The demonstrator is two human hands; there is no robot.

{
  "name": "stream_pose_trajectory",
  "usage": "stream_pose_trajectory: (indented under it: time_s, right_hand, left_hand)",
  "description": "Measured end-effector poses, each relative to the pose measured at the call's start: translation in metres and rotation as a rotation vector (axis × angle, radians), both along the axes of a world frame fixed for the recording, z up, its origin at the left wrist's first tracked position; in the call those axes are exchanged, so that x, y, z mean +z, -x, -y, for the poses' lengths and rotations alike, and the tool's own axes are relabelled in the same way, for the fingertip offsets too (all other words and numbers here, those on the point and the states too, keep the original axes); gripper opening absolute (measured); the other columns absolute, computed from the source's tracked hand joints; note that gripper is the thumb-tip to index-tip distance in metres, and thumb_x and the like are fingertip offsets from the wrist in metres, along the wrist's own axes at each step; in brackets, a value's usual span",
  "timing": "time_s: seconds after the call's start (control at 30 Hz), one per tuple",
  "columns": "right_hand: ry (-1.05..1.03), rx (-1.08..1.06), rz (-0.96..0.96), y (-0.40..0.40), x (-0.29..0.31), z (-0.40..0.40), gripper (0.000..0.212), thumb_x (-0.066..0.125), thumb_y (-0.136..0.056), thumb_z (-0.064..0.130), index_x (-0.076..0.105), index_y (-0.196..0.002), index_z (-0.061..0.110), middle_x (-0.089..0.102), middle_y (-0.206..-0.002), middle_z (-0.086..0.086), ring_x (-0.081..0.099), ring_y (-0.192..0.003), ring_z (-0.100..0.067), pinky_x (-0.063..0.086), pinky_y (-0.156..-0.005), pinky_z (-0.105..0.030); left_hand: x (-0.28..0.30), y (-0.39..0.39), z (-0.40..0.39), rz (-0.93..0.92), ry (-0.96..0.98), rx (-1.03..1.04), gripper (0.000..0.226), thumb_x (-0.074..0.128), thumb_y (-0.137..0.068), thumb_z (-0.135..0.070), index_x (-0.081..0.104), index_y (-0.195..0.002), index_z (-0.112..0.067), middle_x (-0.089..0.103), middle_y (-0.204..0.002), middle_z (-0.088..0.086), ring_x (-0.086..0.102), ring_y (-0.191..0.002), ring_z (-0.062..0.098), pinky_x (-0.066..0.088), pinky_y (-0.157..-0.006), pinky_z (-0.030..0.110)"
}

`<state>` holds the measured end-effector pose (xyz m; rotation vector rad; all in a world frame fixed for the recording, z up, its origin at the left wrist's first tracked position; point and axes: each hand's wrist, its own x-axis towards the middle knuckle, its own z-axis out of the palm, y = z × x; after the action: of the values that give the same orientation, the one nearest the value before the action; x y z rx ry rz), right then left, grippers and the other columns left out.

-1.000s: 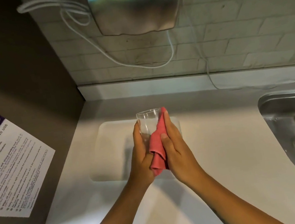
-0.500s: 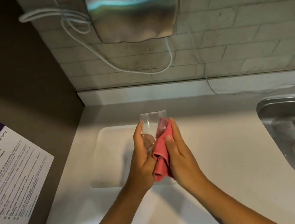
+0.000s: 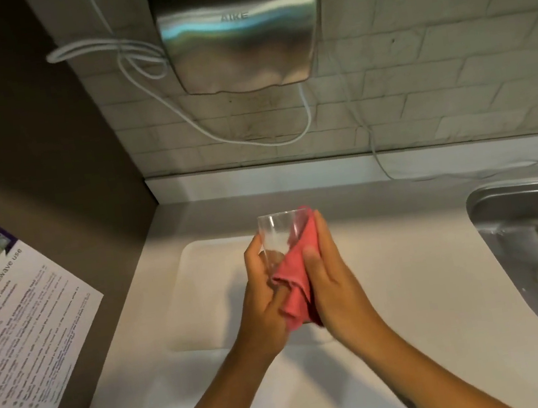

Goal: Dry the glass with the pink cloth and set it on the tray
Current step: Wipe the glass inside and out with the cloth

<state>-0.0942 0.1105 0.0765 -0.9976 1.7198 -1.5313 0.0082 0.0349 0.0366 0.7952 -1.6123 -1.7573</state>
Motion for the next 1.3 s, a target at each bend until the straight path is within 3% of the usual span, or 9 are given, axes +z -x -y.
stream_pose_trajectory:
  time_s: [0.07, 0.23, 0.37, 0.53, 0.73, 0.9, 1.07, 1.2, 1.3]
  right_hand:
    - [-0.019, 0.038, 0.003, -0.009, -0.006, -0.009, 0.043, 0.029, -0.117, 0.047, 0.015, -0.151, 0.069, 0.033, -0.146, 0.065, 0.037, -0.139, 0.034, 0.033, -0.107, 0.008]
    - [0.005, -0.068, 0.058, 0.011, 0.007, 0.01, 0.059, 0.027, -0.113, 0.051, 0.025, -0.17, 0.037, 0.052, -0.166, 0.003, 0.059, -0.148, -0.017, 0.052, -0.121, -0.032]
    - [0.003, 0.001, -0.022, -0.011, -0.005, -0.006, 0.049, 0.027, -0.117, 0.046, 0.016, -0.164, 0.056, 0.04, -0.165, 0.032, 0.044, -0.149, 0.017, 0.04, -0.12, -0.009]
    - [0.006, -0.091, -0.015, 0.011, 0.005, 0.007, 0.056, 0.028, -0.117, 0.041, 0.019, -0.172, 0.035, 0.036, -0.175, 0.014, 0.039, -0.16, -0.005, 0.036, -0.134, -0.037]
    - [0.102, 0.003, -0.132, -0.014, -0.016, -0.015, 0.053, 0.032, -0.116, 0.036, 0.009, -0.157, 0.059, 0.026, -0.14, 0.071, 0.031, -0.137, 0.039, 0.03, -0.108, 0.009]
    - [0.089, -0.066, -0.055, 0.014, 0.003, 0.003, 0.058, 0.03, -0.112, 0.047, 0.016, -0.168, 0.045, 0.028, -0.176, 0.027, 0.027, -0.164, 0.005, 0.026, -0.137, -0.032]
    - [0.128, 0.035, -0.147, -0.016, -0.014, -0.018, 0.067, 0.028, -0.11, 0.068, 0.006, -0.17, 0.048, 0.024, -0.165, 0.05, 0.028, -0.159, 0.014, 0.029, -0.125, -0.007]
    - [0.103, -0.075, -0.08, 0.018, 0.003, 0.001, 0.062, 0.029, -0.112, 0.049, 0.016, -0.172, 0.038, 0.029, -0.176, 0.025, 0.032, -0.163, 0.0, 0.03, -0.137, -0.039]
    - [0.117, -0.046, -0.12, 0.013, 0.006, 0.0, 0.066, 0.027, -0.113, 0.049, 0.01, -0.174, 0.033, 0.021, -0.177, 0.032, 0.026, -0.164, 0.006, 0.026, -0.136, -0.027]
  left_hand:
    - [0.009, -0.003, 0.007, 0.035, -0.107, -0.064, 0.057, 0.063, -0.08, -0.087, 0.061, -0.129, -0.06, 0.081, -0.108, -0.019, 0.082, -0.088, 0.005, 0.068, -0.064, 0.032]
    - [0.005, 0.006, 0.003, -0.052, 0.094, -0.031, 0.06, 0.063, -0.103, -0.038, 0.034, -0.152, -0.057, 0.066, -0.136, -0.021, 0.07, -0.127, 0.019, 0.063, -0.101, 0.043]
    - [0.0, 0.006, 0.013, -0.02, 0.155, 0.043, 0.066, 0.067, -0.097, -0.044, 0.035, -0.153, -0.057, 0.073, -0.113, -0.01, 0.072, -0.105, 0.042, 0.068, -0.081, 0.051]
    - [0.002, 0.009, 0.004, -0.015, 0.169, -0.044, 0.061, 0.064, -0.103, -0.045, 0.033, -0.153, -0.058, 0.067, -0.138, -0.013, 0.07, -0.128, 0.025, 0.062, -0.102, 0.046]
    - [0.016, 0.008, 0.012, -0.085, 0.17, -0.014, 0.051, 0.053, -0.106, -0.03, 0.036, -0.151, -0.049, 0.071, -0.122, -0.018, 0.073, -0.119, 0.021, 0.063, -0.092, 0.031]
    - [0.021, 0.01, 0.0, -0.087, 0.107, -0.037, 0.058, 0.049, -0.105, -0.018, 0.029, -0.158, -0.033, 0.069, -0.122, -0.005, 0.068, -0.123, 0.034, 0.062, -0.1, 0.047]
    - [0.034, 0.008, 0.011, -0.111, 0.116, -0.014, 0.047, 0.051, -0.106, -0.026, 0.04, -0.148, -0.045, 0.073, -0.12, -0.021, 0.075, -0.116, 0.014, 0.062, -0.085, 0.024]
    - [0.032, 0.012, -0.002, -0.054, 0.107, -0.028, 0.043, 0.054, -0.104, -0.042, 0.039, -0.143, -0.05, 0.072, -0.111, -0.026, 0.074, -0.106, 0.01, 0.064, -0.091, 0.034]
    - [0.029, 0.012, -0.003, -0.06, 0.119, -0.01, 0.04, 0.049, -0.109, -0.027, 0.041, -0.144, -0.043, 0.075, -0.107, -0.025, 0.074, -0.103, 0.013, 0.064, -0.088, 0.028]
